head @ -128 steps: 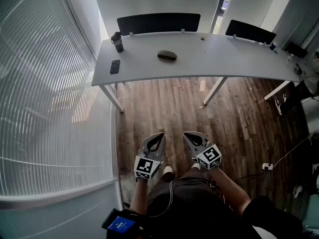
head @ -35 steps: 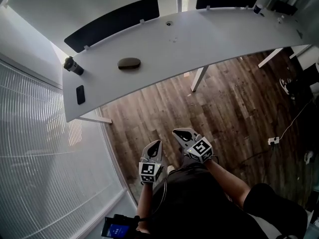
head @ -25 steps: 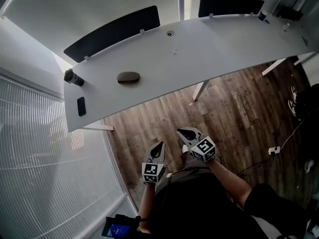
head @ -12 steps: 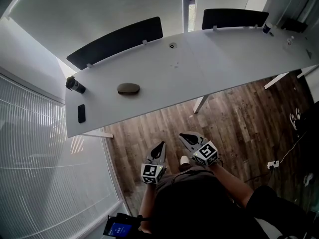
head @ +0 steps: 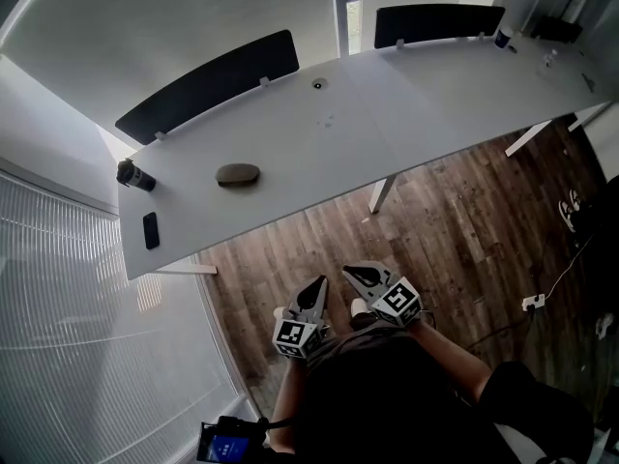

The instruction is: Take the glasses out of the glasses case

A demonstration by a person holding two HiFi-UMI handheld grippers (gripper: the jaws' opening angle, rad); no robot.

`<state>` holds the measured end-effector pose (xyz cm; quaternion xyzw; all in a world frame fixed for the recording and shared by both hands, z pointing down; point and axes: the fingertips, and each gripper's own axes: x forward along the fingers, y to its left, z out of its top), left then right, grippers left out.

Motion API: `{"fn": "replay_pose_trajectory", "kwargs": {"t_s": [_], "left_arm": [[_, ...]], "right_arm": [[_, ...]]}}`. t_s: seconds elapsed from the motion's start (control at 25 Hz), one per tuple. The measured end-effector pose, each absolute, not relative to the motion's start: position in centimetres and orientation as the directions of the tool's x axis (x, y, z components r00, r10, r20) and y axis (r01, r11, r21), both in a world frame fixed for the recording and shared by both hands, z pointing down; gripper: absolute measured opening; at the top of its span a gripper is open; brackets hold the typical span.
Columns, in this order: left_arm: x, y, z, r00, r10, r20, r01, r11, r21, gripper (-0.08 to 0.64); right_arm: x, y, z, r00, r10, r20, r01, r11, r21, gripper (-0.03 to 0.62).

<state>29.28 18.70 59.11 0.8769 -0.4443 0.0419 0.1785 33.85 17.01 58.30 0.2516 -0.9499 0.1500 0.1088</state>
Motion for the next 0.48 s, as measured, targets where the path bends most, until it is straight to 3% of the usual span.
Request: {"fn": "replay_pose_trajectory", "kwargs": {"t_s": [0.48], "left_arm": [[32.7,18.1,59.7,0.712,-0.671,0.208,-0.7,-0.654,0.286,0.002]], "right_arm": [[39.0,17.2,58.0,-0.736,-0.591,0.332,-0.671,0.702,-0.239,0.008]]}}
